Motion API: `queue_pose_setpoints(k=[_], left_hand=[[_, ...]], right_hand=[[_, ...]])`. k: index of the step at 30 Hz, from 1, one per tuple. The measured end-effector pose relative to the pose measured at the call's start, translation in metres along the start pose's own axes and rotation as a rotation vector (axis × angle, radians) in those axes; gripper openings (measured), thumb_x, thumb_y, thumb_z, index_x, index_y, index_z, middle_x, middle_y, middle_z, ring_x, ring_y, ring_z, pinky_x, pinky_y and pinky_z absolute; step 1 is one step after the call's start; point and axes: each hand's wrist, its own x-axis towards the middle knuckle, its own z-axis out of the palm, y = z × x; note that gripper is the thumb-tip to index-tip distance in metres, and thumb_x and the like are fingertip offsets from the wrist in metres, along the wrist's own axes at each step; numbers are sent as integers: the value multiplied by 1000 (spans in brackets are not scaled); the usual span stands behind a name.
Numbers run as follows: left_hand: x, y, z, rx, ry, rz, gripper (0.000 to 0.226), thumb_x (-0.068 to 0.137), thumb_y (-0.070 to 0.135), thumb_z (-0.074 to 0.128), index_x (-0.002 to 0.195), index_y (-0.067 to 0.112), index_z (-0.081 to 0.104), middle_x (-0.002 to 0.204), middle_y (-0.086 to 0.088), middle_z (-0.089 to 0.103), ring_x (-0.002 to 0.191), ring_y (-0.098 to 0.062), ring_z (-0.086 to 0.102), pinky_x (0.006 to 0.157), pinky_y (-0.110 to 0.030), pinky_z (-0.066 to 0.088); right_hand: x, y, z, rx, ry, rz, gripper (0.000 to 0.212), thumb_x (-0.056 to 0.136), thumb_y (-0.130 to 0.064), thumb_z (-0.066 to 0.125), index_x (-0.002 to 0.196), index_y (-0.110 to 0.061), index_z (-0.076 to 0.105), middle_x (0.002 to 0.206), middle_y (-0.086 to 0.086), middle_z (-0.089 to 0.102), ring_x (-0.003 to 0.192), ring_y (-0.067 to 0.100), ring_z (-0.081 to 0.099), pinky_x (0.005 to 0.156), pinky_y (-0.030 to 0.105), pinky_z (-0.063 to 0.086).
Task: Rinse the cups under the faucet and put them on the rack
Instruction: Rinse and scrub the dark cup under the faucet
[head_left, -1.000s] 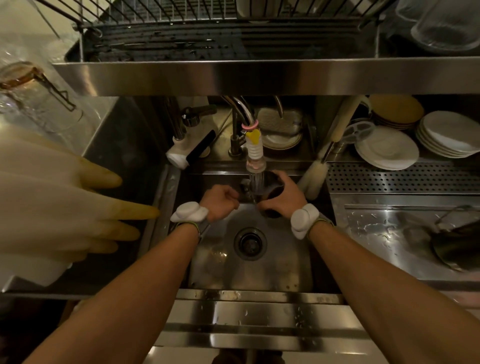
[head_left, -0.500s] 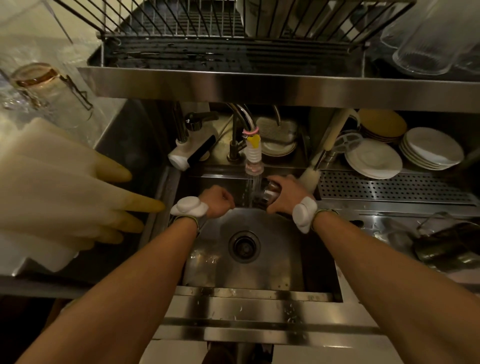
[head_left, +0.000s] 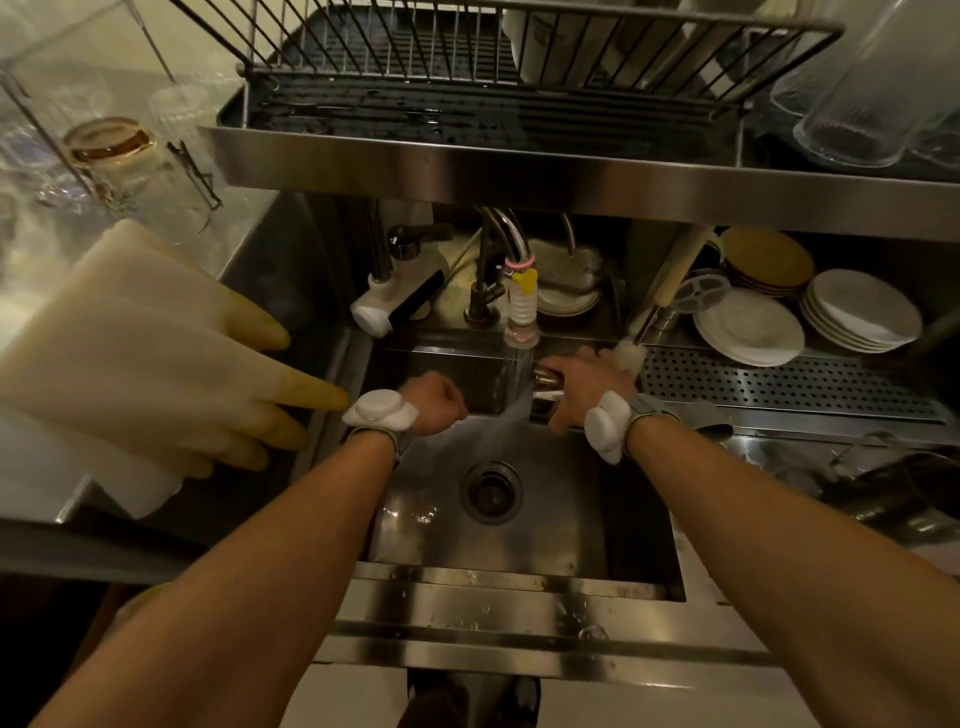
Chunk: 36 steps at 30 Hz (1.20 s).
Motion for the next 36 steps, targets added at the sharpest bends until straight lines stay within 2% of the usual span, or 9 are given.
queue_pose_setpoints(k=[12,16,19,22,25,28,31,33,36], left_hand=[[-1,-2,4,6,-63,1,25,83,20,67,107,12,70,114,-7,67,109,-24,61,91,-28,47],[2,1,17,-43,-149,15,53,76,16,74,126,12,57,109,-5,67,110,-21,61,98,-30,47],[1,15,26,-196,-108,106,70,70,6,78,133,8,48,118,-7,62,112,-21,58,101,-38,47],[9,23,36,-281,-61,201,86,52,23,84,131,15,50,126,-4,61,115,-20,59,99,-40,49],[10,25,43,-400,-15,213,69,56,11,86,117,22,56,110,-1,67,101,-5,66,89,-26,54],[18,27,49,-525,72,237,52,63,-8,80,103,21,62,89,3,67,72,5,66,65,-16,54],[21,23,54,-503,139,156,83,55,9,89,126,17,47,101,8,60,89,-3,61,74,-25,57],[24,23,57,-430,160,154,88,50,21,92,126,19,46,108,8,59,95,-6,60,81,-25,53],[27,24,56,-322,176,141,96,37,46,89,122,27,49,115,8,62,107,-14,59,94,-37,50]], right_hand=[[7,-8,-1,-15,25,45,87,64,-36,80,139,-37,37,134,11,41,127,39,35,98,57,34],[11,-2,16,314,109,34,88,58,-30,83,135,-28,41,127,7,59,114,30,56,94,42,49],[13,-4,30,679,142,37,87,57,-21,87,134,-20,46,125,5,60,114,25,57,96,36,47],[18,-2,38,914,186,15,84,56,-16,89,130,-17,52,122,4,62,112,20,58,94,28,45],[13,-6,35,1157,153,-39,67,66,-10,84,127,-16,56,111,-3,63,100,9,60,80,13,48],[10,-7,36,1268,61,-118,58,72,-7,79,125,-19,57,105,-9,62,99,4,60,71,8,50],[12,-1,36,1193,-19,-95,71,74,-12,79,137,-21,47,115,-11,54,110,6,53,70,9,48],[14,3,36,1163,-45,-67,76,77,-16,77,143,-20,40,125,-5,52,119,10,49,72,11,48],[15,8,35,1183,12,18,58,85,-24,68,138,-14,47,122,2,58,111,13,56,59,7,46]])
